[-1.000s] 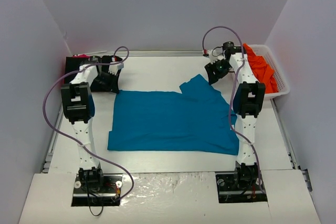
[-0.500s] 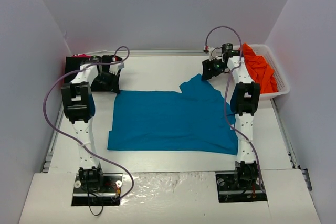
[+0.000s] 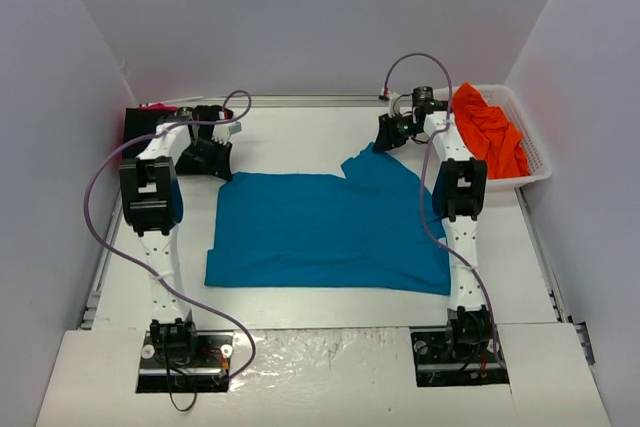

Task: Fold and stack the t-shirts
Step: Grap the side of the flattened tshirt furthest away from the robot with both arms

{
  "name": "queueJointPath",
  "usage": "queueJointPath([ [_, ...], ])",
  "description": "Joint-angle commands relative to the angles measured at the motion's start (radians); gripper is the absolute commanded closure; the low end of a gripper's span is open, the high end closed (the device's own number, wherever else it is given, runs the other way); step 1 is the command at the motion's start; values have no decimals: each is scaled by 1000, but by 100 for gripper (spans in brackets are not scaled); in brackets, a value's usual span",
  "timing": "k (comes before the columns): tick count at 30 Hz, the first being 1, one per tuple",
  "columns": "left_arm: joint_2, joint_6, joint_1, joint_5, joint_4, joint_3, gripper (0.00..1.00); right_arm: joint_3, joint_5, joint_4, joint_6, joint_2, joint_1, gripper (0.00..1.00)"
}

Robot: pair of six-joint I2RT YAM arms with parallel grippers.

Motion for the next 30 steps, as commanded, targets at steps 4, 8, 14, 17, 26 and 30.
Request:
queueJointPath([
  [4,-48,36,-10,-32,-35,-65,98,4,67,-22,13,45,16,100],
  [8,-49,31,-10,-46,-16,-79,98,4,108,7,14,33,16,100],
  [14,-94,-24,-8,-83,62,-90,98,-15,217,57,21,-50,13,100],
  [17,-118,-35,-8,-92,65,-70,98,-41,231,73,19,-112,10,100],
  [26,-186,-6,-2,-87,10,-47,97,-205,211,71,-9,-297,-21,100],
  [30,-241,3,-2,-74,8,-93,98,-278,199,70,-15,-364,-36,100],
])
